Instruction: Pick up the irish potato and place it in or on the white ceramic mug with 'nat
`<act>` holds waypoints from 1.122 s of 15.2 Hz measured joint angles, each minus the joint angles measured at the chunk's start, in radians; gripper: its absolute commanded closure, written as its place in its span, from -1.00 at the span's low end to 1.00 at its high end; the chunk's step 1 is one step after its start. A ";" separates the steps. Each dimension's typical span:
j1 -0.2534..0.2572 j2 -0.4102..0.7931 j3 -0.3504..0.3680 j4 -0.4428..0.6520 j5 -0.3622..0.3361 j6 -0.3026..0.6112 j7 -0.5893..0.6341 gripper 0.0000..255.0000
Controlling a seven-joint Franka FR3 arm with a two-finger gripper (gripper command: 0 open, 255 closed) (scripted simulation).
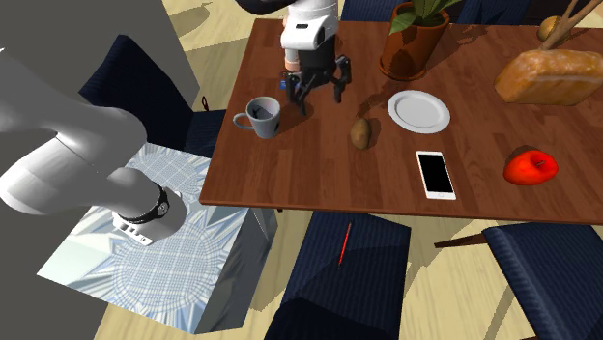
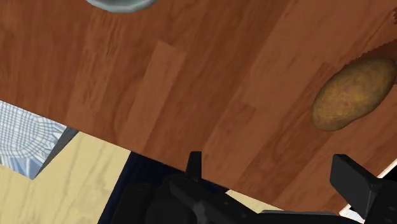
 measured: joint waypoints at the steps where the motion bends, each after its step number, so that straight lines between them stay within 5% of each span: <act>1: -0.032 0.051 0.046 0.019 -0.044 0.006 0.072 -1.00; 3: -0.092 0.207 0.156 0.095 -0.182 -0.015 0.247 -1.00; 5: -0.080 0.416 0.208 0.177 -0.385 -0.056 0.460 -1.00; 9: 0.139 0.716 0.080 0.377 -0.627 -0.161 0.735 -1.00; 13: 0.298 0.887 -0.029 0.565 -0.707 -0.241 0.871 -1.00; 17: 0.336 0.951 -0.070 0.602 -0.741 -0.231 0.908 -1.00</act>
